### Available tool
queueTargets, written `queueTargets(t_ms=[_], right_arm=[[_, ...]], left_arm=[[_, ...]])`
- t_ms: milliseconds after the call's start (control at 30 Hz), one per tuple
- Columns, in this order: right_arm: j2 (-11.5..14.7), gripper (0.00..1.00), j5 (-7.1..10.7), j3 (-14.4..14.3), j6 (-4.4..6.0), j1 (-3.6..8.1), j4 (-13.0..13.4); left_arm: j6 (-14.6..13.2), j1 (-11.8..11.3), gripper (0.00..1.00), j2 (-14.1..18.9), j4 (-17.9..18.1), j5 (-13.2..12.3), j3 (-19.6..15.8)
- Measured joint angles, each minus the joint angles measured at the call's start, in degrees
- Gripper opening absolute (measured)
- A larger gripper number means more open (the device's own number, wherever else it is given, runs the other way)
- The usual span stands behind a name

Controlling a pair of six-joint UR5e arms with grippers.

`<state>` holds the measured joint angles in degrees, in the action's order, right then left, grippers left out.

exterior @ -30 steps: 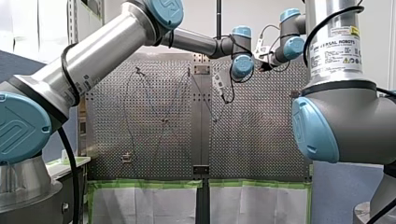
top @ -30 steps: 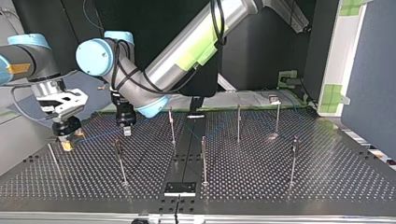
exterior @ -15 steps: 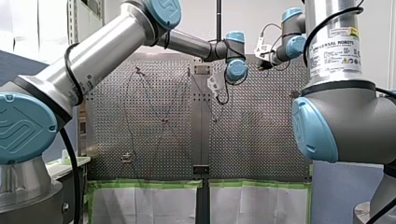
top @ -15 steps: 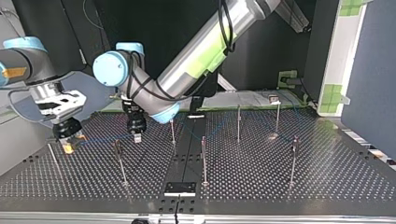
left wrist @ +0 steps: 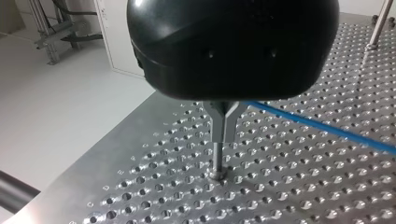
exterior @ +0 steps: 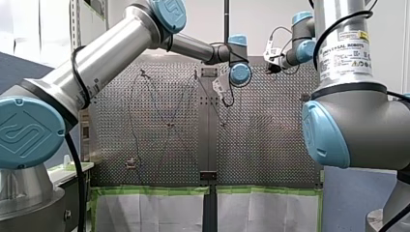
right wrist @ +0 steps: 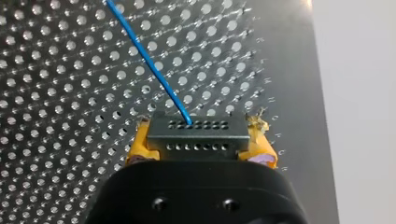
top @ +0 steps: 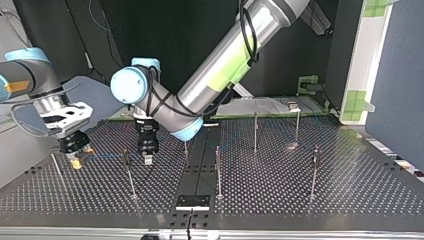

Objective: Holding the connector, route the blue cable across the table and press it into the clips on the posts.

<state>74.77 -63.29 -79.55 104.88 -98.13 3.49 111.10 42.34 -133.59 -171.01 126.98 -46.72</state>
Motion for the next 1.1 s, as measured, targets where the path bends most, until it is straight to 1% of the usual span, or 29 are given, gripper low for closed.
queueTargets(t_ms=[133, 300, 433, 500, 533, 700, 733, 767, 800, 833, 967, 1100], right_arm=[[-0.8, 0.0, 0.39, 0.7, 0.03, 0.27, 0.1], [-1.5, 0.0, 0.66, 1.8, 0.06, 0.3, 0.1], [-1.6, 0.0, 0.77, 2.2, 0.06, 0.4, 0.1], [-1.6, 0.0, 0.82, 2.3, 0.03, 0.69, 0.1], [-1.6, 0.0, 0.83, 2.4, 0.01, 0.82, 0.1], [-1.7, 0.0, 0.87, 2.4, -0.17, 0.98, 0.0], [-1.7, 0.0, 0.88, 2.5, -0.2, 0.97, 0.0], [-1.7, 0.0, 0.87, 2.5, -0.23, 0.94, 0.0], [-1.7, 0.0, 0.87, 2.5, -0.24, 0.92, 0.0], [-1.7, 0.0, 0.88, 2.5, -0.25, 0.91, 0.0], [-1.7, 0.0, 0.87, 2.4, -0.33, 0.83, 0.0], [-1.7, 0.0, 0.88, 2.4, -0.35, 0.72, -0.1]], left_arm=[[0.1, -1.4, 0.0, -0.1, 0.2, -1.5, -0.1], [0.5, -3.5, 0.0, 0.0, -0.4, -3.9, -0.1], [0.7, -3.8, 0.0, 0.0, -0.8, -5.4, -0.2], [1.0, -3.7, 0.0, 0.0, -1.0, -6.3, -0.2], [1.2, -3.6, 0.15, 0.0, -1.1, -6.7, -0.2], [1.6, -3.3, 0.15, 0.0, -1.5, -8.4, -0.3], [1.6, -3.2, 0.68, 0.0, -1.5, -8.5, -0.3], [1.6, -3.2, 0.89, 0.0, -1.5, -8.7, -0.3], [1.6, -3.1, 0.89, 0.0, -1.7, -8.8, -0.3], [1.5, -2.9, 1.0, 0.0, -1.8, -9.0, -0.3], [0.7, -2.2, 1.0, 0.0, -3.5, -8.9, -0.2], [0.4, -1.8, 1.0, 0.0, -5.4, -7.8, -0.2]])
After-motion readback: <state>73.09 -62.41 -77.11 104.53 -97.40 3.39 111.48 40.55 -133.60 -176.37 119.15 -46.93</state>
